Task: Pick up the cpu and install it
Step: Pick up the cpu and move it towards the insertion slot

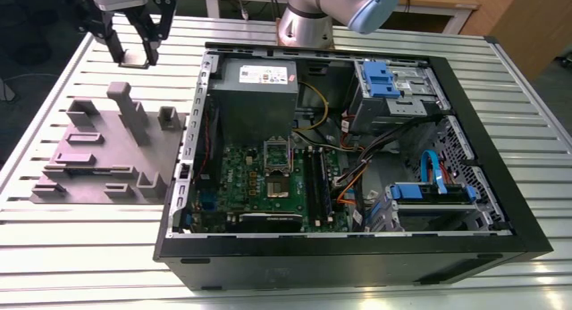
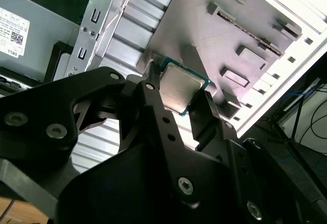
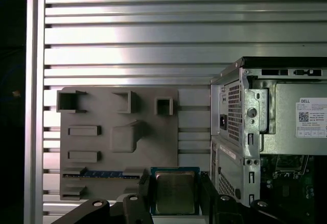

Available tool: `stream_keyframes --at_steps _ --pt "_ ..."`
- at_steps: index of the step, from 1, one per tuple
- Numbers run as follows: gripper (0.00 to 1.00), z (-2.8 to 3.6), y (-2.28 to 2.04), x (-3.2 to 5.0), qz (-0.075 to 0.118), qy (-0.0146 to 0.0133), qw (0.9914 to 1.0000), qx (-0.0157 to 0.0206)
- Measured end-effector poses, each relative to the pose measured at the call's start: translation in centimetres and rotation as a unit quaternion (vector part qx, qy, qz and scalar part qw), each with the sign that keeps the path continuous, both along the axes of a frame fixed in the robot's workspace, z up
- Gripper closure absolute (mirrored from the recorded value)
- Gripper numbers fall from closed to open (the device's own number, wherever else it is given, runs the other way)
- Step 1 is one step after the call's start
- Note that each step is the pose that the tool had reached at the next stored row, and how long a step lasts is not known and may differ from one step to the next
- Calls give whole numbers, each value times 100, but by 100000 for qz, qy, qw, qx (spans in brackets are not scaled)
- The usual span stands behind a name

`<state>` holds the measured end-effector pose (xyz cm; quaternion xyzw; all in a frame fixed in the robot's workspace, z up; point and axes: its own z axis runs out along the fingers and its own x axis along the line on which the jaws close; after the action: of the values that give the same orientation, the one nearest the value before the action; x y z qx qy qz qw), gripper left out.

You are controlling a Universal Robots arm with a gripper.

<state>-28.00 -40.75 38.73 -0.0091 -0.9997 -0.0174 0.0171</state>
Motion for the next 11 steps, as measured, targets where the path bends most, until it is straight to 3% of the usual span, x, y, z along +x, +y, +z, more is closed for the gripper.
stream_keyframes --at_steps 5,11 --pt "53 0 -6 10 3 -1 100000 -1" --pt "53 -3 -59 11 -2 -6 100000 2"
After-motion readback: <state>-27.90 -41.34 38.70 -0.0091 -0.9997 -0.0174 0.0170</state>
